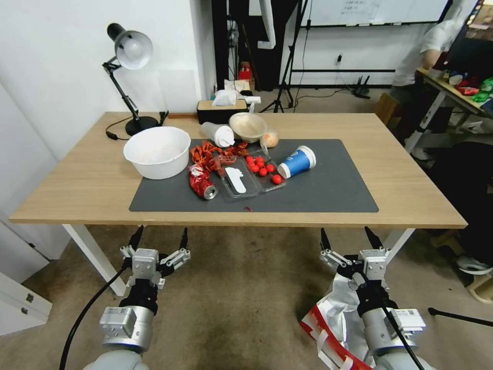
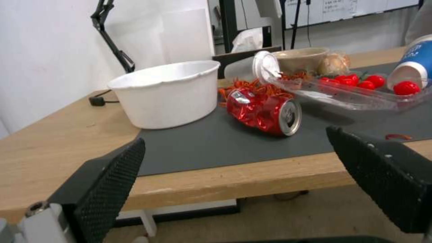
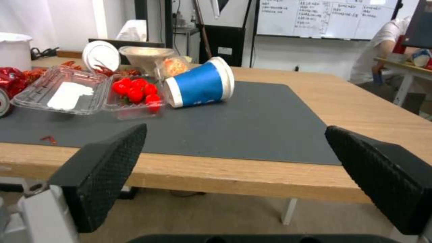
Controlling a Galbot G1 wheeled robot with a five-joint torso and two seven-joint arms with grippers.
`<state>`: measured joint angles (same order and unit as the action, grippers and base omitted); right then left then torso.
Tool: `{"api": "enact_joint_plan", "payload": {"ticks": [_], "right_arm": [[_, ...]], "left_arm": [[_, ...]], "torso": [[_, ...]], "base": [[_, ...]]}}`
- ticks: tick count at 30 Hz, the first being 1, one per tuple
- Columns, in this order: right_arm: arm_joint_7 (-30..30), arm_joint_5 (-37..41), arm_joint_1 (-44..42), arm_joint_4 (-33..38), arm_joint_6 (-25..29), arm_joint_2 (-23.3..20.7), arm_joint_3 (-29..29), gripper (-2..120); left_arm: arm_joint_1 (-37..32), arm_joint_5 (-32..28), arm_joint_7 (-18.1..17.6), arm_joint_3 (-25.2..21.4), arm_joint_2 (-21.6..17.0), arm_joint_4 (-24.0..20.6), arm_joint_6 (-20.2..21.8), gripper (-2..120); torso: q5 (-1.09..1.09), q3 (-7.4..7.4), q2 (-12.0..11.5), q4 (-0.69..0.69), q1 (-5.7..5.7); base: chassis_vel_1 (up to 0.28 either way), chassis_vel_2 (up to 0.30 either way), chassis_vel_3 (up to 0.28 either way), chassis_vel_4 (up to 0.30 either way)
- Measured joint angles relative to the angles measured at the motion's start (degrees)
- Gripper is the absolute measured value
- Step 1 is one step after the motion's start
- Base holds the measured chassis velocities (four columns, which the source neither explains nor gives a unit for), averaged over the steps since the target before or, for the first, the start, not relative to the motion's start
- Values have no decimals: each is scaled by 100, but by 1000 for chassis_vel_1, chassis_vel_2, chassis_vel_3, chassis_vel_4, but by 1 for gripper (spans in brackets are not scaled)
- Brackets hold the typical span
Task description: Pick up the food delivery bag from the floor and place it on the table.
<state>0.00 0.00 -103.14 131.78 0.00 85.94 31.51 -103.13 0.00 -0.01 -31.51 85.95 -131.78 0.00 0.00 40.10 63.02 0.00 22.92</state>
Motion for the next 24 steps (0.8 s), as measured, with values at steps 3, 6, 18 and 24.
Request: {"api": "enact_joint_plan", "payload": {"ticks": [3, 6, 18, 24], "right_arm": [[0, 0, 0, 0, 0, 0, 0, 100], [0, 0, 0, 0, 0, 0, 0, 100], [0, 0, 0, 0, 0, 0, 0, 100], [0, 0, 0, 0, 0, 0, 0, 100]], "left_arm": [[0, 0, 0, 0, 0, 0, 0, 100], [0, 0, 0, 0, 0, 0, 0, 100], [0, 0, 0, 0, 0, 0, 0, 100], [0, 0, 0, 0, 0, 0, 0, 100]], "torso": [[0, 0, 0, 0, 0], [0, 0, 0, 0, 0], [0, 0, 0, 0, 0], [0, 0, 0, 0, 0]], "base": [[0, 0, 0, 0], [0, 0, 0, 0], [0, 0, 0, 0], [0, 0, 0, 0]]}}
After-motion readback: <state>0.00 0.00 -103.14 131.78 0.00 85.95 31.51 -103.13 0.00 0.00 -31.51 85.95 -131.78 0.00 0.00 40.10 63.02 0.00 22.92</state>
